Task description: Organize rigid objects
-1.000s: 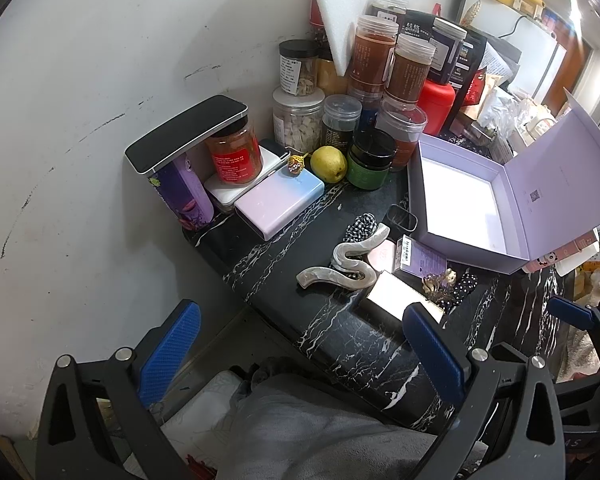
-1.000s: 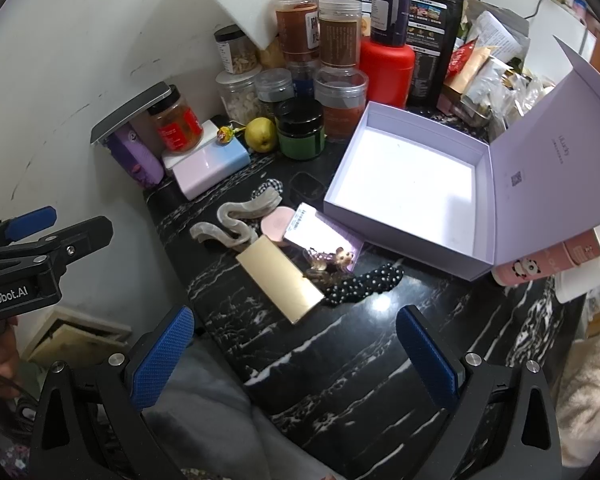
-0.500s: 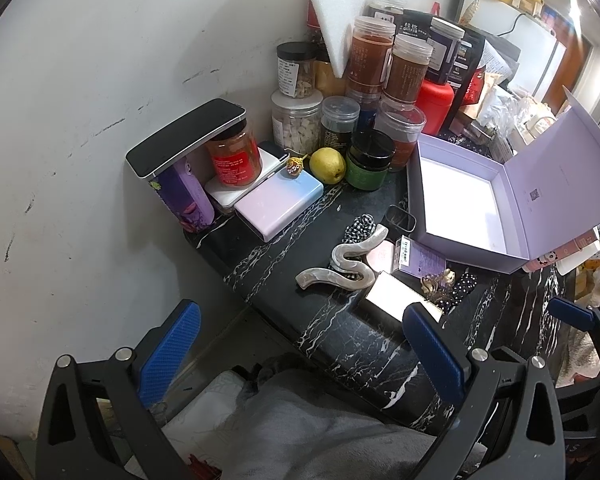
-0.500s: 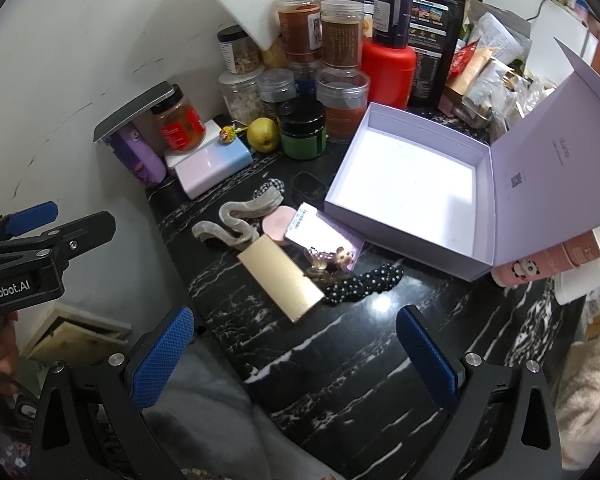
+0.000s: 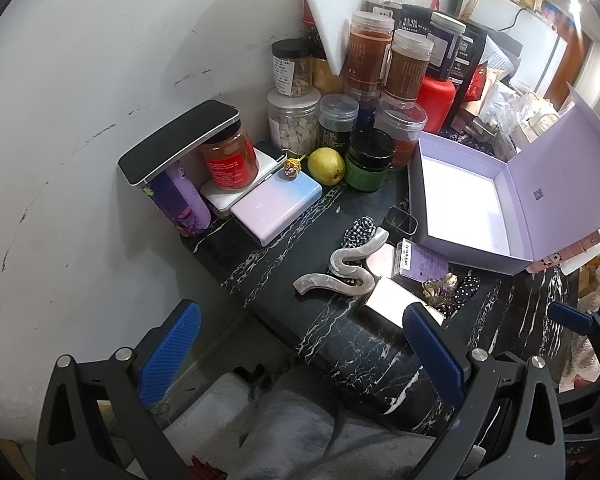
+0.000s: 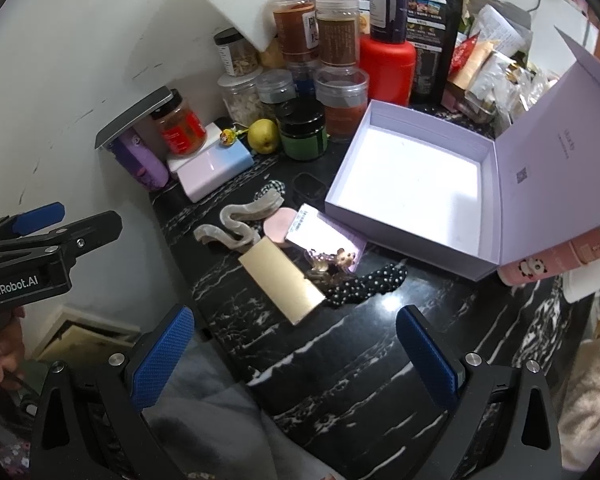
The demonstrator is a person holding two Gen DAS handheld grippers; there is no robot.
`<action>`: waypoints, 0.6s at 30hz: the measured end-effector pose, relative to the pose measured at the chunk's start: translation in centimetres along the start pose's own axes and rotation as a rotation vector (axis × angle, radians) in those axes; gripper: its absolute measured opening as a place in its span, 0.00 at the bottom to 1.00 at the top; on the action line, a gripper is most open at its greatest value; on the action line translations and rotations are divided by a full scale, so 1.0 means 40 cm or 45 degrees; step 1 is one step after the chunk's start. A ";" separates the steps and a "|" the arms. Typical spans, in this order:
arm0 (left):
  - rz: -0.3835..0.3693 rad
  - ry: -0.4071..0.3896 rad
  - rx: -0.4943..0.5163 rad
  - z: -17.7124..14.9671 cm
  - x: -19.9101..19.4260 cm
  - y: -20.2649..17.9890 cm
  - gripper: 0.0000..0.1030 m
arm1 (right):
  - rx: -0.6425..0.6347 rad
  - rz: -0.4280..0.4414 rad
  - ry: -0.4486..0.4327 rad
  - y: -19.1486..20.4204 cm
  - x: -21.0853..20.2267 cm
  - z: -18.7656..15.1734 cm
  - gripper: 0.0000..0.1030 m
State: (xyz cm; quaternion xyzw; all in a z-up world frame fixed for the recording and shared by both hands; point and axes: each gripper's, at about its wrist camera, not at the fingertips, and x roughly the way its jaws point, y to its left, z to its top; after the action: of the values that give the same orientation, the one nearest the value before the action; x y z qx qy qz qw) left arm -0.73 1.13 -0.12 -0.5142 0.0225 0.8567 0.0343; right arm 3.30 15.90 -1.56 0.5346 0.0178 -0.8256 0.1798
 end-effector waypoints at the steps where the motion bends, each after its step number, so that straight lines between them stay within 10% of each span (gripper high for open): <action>1: -0.006 0.006 0.001 0.004 0.007 0.000 1.00 | 0.006 0.005 0.002 -0.003 0.003 0.000 1.00; 18: -0.110 0.166 0.102 0.045 0.155 -0.040 1.00 | 0.066 0.031 0.084 -0.056 0.098 0.023 1.00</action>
State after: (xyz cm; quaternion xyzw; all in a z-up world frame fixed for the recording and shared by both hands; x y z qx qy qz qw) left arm -5.10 3.07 -4.76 -0.5676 0.0366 0.8175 0.0901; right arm 0.36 16.71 -5.01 0.5663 -0.0043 -0.8054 0.1751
